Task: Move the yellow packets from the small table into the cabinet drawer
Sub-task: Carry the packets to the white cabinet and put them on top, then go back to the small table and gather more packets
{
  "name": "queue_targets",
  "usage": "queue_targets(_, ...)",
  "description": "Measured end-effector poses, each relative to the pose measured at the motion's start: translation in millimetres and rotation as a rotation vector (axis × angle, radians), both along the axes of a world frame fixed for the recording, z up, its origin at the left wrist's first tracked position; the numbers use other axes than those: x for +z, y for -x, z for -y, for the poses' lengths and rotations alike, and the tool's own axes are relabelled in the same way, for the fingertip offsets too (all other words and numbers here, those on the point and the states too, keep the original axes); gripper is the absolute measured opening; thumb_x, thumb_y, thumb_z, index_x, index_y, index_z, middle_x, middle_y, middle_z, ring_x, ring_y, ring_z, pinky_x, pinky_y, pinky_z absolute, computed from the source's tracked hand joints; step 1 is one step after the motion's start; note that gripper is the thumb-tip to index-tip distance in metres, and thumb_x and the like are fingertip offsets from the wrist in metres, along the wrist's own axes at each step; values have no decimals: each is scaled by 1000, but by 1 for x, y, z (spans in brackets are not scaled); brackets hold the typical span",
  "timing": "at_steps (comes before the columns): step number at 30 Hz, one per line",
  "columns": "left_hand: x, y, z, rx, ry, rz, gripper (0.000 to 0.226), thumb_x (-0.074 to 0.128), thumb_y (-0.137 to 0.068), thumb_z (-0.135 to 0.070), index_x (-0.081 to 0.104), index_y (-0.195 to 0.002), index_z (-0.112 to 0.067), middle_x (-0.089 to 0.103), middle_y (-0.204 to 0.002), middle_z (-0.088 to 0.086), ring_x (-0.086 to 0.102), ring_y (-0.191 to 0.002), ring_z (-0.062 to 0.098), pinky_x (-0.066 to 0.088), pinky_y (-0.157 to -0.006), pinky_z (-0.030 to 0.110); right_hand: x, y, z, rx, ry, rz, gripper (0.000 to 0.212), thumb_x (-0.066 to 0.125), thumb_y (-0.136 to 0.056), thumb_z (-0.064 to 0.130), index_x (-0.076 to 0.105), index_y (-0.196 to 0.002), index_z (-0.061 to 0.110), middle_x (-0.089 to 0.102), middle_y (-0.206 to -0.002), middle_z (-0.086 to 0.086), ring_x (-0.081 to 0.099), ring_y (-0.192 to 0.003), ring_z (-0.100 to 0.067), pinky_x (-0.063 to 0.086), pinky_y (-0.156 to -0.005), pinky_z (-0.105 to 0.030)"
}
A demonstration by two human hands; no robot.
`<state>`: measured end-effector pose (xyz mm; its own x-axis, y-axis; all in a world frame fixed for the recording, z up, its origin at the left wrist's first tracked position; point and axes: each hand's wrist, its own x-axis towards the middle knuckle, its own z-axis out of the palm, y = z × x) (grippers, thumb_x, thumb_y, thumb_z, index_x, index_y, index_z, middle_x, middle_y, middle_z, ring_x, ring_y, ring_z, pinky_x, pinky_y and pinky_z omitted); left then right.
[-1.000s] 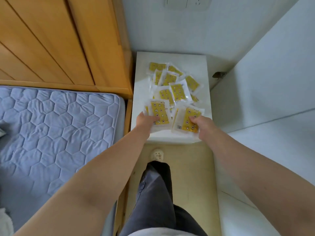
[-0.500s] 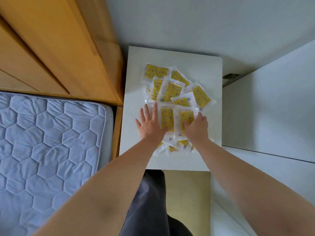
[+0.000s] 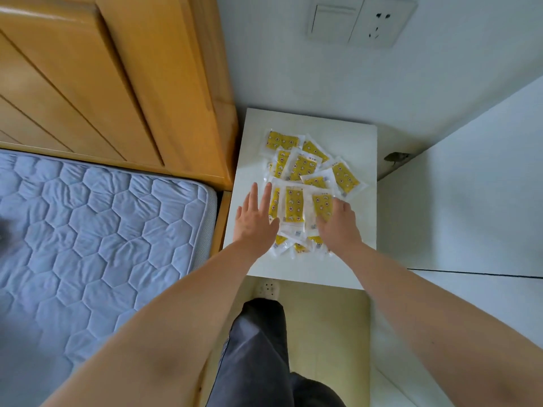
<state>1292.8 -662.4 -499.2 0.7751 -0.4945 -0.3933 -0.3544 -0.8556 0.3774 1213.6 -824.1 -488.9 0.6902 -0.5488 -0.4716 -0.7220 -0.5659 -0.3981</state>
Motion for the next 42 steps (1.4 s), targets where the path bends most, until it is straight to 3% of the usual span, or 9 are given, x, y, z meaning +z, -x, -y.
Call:
queue_targets(5,51,49,-28,-33,-3,186,73,37,-100,-38,-14,-151,-26,-15,-160,6,-5,-148,23,9,-120,43,41,31,-37,175,56,145,56,52,-94,25,31,-141,4,35,-142,-12,33,-130,-29,34,-102,-40)
queue_targets(12,129,126,-109,189,-31,328,74,41,-99,-38,-7,-153,-23,-8,-161,5,-5,-148,23,4,-118,46,115,63,-117,512,170,331,57,50,-94,29,30,-142,7,31,-148,-11,27,-137,-29,28,-111,-42)
queue_targets(22,241,210,-276,464,-169,575,84,42,-96,-46,-16,-151,-22,-16,-160,2,-16,-147,22,-5,-118,50,224,91,-279,993,383,592,60,41,-98,37,19,-147,10,14,-156,-12,14,-143,-29,20,-115,-47)
queue_targets(27,293,265,-377,638,-224,708,82,41,-96,-47,-15,-151,-23,-15,-160,2,-17,-146,22,-6,-117,51,283,123,-390,1179,441,809,59,40,-97,36,24,-145,7,16,-155,-16,14,-143,-30,20,-112,-49)
queue_targets(31,330,335,-477,807,-264,817,83,41,-95,-47,-18,-150,-23,-18,-159,0,-19,-146,21,-9,-115,50,321,166,-505,1291,413,1035,55,57,-89,29,44,-133,0,39,-143,-22,36,-133,-37,31,-104,-55)
queue_targets(35,359,428,-593,939,-378,888,77,33,-97,-48,-18,-150,-23,-18,-159,1,-19,-146,22,-8,-116,51,344,241,-636,1361,377,1213,55,65,-81,29,50,-126,0,49,-133,-23,46,-124,-39,38,-98,-57)
queue_targets(42,389,572,-761,1161,-507,869,72,27,-99,-49,-15,-151,-23,-18,-159,5,-16,-146,27,-1,-115,55,379,368,-838,1473,278,1265,54,61,-81,30,48,-125,2,51,-131,-23,49,-121,-40,38,-100,-60)
